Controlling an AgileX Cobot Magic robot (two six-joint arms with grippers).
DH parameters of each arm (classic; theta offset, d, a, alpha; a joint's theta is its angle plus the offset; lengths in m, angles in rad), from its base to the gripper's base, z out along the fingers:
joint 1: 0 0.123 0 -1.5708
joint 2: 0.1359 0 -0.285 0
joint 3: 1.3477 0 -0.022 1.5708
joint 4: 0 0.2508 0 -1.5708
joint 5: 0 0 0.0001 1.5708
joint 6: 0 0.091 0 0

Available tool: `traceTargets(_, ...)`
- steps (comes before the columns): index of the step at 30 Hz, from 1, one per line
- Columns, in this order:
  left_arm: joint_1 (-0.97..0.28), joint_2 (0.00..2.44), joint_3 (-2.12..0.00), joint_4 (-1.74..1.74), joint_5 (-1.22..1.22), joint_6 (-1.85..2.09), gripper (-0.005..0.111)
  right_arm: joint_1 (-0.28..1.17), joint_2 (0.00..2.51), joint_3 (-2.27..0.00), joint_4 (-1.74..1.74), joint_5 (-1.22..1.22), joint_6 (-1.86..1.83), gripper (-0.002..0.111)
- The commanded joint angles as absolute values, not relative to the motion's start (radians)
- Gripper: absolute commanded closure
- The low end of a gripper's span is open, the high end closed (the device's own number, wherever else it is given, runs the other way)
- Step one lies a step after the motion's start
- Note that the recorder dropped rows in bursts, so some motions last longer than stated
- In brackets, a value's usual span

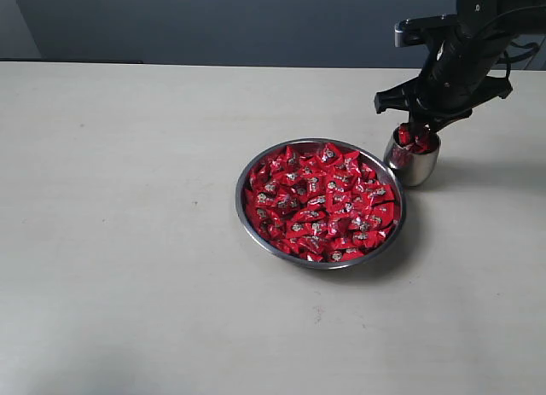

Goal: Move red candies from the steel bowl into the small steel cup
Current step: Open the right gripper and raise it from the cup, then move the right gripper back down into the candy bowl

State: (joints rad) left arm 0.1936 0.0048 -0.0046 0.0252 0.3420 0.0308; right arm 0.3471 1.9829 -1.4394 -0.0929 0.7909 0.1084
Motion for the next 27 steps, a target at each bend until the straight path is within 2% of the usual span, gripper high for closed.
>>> traceTargets(1,0.187,0.0,0.0,0.027,0.334,0.029,0.106,0.34,1.965,-1.442,-0.093,0.782,0.104,0.077)
traceTargets(13,0.187,0.0,0.0,0.027,0.334,0.029,0.106,0.34,1.857,-1.479,0.009,0.805,0.095,0.077)
traceTargets(20,0.187,0.0,0.0,0.027,0.334,0.029,0.106,0.347,1.866,-1.479,0.497,0.887,-0.274,0.077)
traceTargets(27,0.187,0.0,0.0,0.027,0.334,0.029,0.106,0.495,1.947,-1.479,0.453,0.787,-0.288,0.077)
